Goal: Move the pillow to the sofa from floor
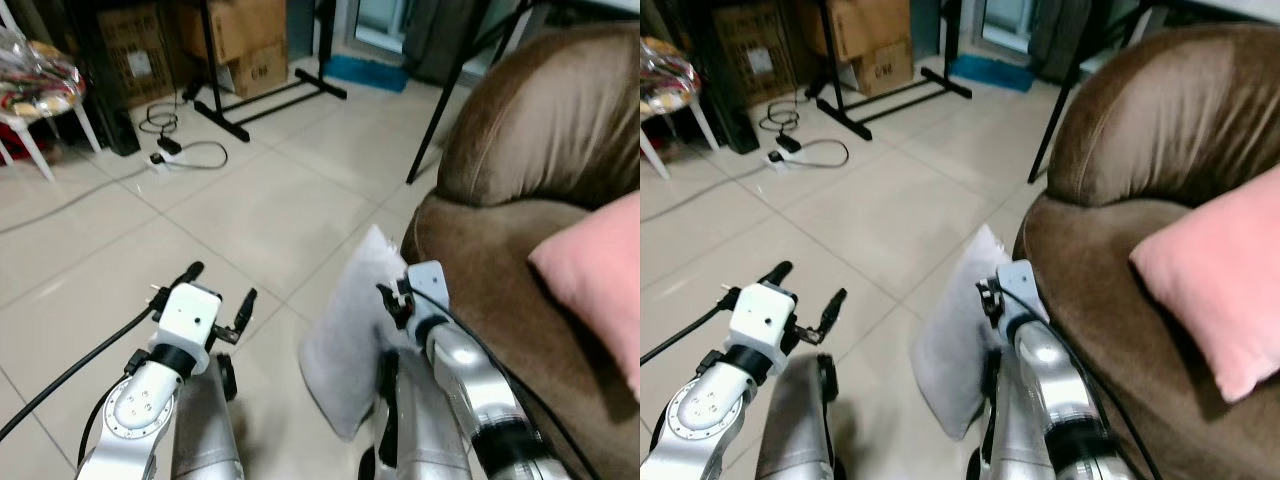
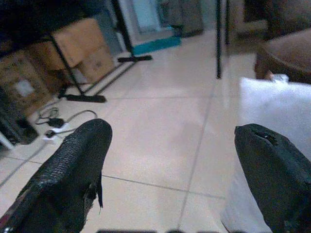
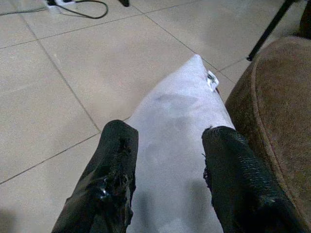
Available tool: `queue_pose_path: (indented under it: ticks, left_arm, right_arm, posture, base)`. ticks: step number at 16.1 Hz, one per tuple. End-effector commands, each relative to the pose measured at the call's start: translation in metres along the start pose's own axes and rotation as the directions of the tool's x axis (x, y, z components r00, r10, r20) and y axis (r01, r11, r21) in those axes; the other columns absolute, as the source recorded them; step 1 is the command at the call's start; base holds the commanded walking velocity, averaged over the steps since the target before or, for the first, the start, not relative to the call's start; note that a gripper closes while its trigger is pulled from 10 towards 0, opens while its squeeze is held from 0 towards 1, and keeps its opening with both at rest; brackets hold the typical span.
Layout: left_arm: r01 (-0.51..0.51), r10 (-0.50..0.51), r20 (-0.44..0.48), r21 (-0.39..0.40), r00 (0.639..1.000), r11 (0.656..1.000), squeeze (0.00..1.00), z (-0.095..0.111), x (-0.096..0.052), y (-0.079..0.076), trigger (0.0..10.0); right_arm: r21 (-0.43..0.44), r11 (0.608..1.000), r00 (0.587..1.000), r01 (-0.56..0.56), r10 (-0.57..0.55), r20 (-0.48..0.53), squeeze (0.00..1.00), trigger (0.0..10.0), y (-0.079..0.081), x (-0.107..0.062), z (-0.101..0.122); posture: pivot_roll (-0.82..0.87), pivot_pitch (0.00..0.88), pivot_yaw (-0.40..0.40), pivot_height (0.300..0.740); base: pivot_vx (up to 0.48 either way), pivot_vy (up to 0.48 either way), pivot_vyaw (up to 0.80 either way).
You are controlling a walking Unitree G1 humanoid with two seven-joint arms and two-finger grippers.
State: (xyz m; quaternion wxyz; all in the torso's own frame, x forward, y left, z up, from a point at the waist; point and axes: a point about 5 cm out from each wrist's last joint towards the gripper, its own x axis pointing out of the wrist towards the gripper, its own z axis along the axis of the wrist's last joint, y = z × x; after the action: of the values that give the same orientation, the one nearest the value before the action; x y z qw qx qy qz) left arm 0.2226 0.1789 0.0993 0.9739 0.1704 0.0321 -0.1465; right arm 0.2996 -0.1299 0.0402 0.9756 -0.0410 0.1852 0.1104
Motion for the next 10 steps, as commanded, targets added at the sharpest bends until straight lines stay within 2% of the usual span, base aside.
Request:
queue_pose_path:
  ticks: [1,2,3,4,7,8,9,10]
  left_arm:
    - [0.061,-0.060,0.018,-0.003,0.998,0.998,0.00,0.004,-0.001,-0.004,10.0]
    - [0.081,-0.081,0.021,-0.001,0.996,0.997,0.00,0.005,-0.002,-0.005,10.0]
    - [0.156,-0.156,0.031,0.003,0.987,0.988,0.00,0.008,-0.004,-0.008,10.0]
    - [0.166,-0.166,0.032,0.002,0.986,0.986,0.00,0.008,-0.005,-0.008,10.0]
    - [0.277,-0.277,0.042,0.006,0.960,0.961,0.00,0.013,-0.012,-0.009,10.0]
    - [0.288,-0.288,0.042,0.007,0.957,0.958,0.00,0.013,-0.013,-0.009,10.0]
    - [0.338,-0.338,0.035,0.014,0.940,0.941,0.00,0.015,-0.015,-0.010,10.0]
    - [0.353,-0.353,0.032,0.015,0.935,0.936,0.00,0.015,-0.016,-0.010,10.0]
  right_arm:
    - [0.022,0.999,0.999,0.042,-0.043,0.028,0.82,10.0,-0.008,0.004,0.006]
    - [0.041,0.999,0.999,0.036,-0.037,0.038,1.00,10.0,-0.007,0.006,0.008]
    - [0.033,0.998,0.997,0.056,-0.057,0.051,1.00,10.0,-0.010,0.015,0.015]
    - [0.028,0.998,0.997,0.063,-0.064,0.052,1.00,10.0,-0.010,0.016,0.016]
    - [-0.093,0.984,0.988,0.151,-0.153,-0.015,1.00,10.0,-0.019,0.027,0.015]
    - [-0.104,0.982,0.987,0.157,-0.160,-0.017,1.00,10.0,-0.019,0.028,0.015]
    - [-0.219,0.959,0.978,0.181,-0.199,-0.063,0.00,10.0,-0.023,0.030,0.012]
    - [-0.266,0.944,0.972,0.196,-0.223,-0.075,0.00,10.0,-0.025,0.030,0.010]
  posture:
    - [0.07,0.111,-0.066,0.450]
    - [0.07,0.115,-0.066,0.450]
    - [0.08,0.147,-0.067,0.450]
    - [0.08,0.147,-0.067,0.450]
    - [0.10,0.191,-0.059,0.450]
    - [0.11,0.198,-0.055,0.450]
    - [0.12,0.206,-0.048,0.450]
    - [0.12,0.207,-0.048,0.450]
  base:
    - [0.000,0.000,0.00]
    - [0.000,0.000,0.00]
    - [0.000,0.000,0.00]
    - [0.000,0.000,0.00]
    - [0.000,0.000,0.00]
    - [0.000,0.000,0.00]
    - [0.000,0.000,0.00]
    - [0.000,0.000,0.00]
